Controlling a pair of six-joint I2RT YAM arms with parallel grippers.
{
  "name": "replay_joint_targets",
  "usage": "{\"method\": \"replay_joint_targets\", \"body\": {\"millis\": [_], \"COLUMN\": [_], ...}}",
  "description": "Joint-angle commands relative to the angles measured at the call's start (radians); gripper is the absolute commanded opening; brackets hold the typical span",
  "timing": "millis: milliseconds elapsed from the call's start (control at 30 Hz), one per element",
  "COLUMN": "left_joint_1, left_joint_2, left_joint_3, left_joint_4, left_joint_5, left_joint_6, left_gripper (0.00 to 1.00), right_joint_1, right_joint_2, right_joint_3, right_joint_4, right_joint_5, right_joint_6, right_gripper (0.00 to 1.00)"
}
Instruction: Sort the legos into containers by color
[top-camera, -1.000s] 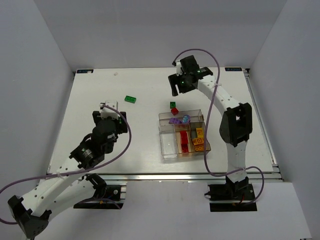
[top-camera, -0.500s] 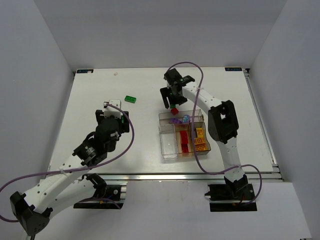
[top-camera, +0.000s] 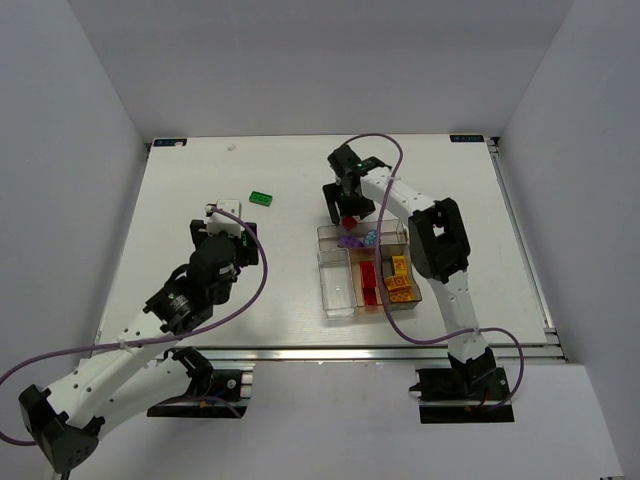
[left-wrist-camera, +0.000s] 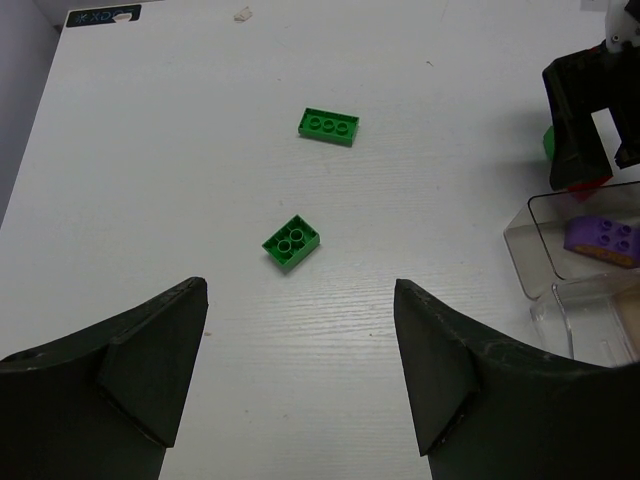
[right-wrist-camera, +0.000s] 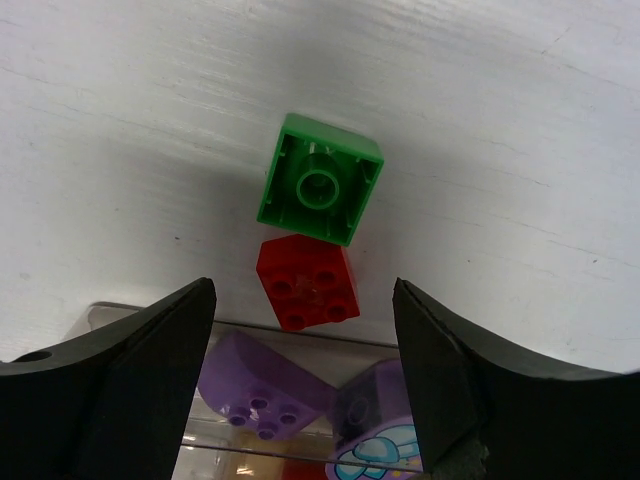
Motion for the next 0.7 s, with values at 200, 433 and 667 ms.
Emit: {"method": "replay_joint_targets", "body": {"millis": [200,433,667], "left_joint_1": [0.001,0.001,0.001], "left_joint_2": [-0.022,-0.03,-0.033], "left_joint_3": [0.001,-0.001,-0.002], "left_joint_4": [0.011,0.014,0.014], "left_joint_5": [-0.002,-0.011,-0.017], "left_joint_6": [0.005,0.005,0.008], "left_gripper": [0.85,0.85,0.85], "right_joint_1": [-0.008,-0.006,-0.015], "right_joint_2": [0.019,0.032,0.039], "right_joint_3": [0.03,0.03,0.023], "right_joint_4": [-0.024,-0.027,-0.029], "right_joint_5": [-0.009,-0.025,-0.039], "right_joint_6": [0.007,0.002,-0.003], "right_gripper": [0.72,0.58,0.47]}}
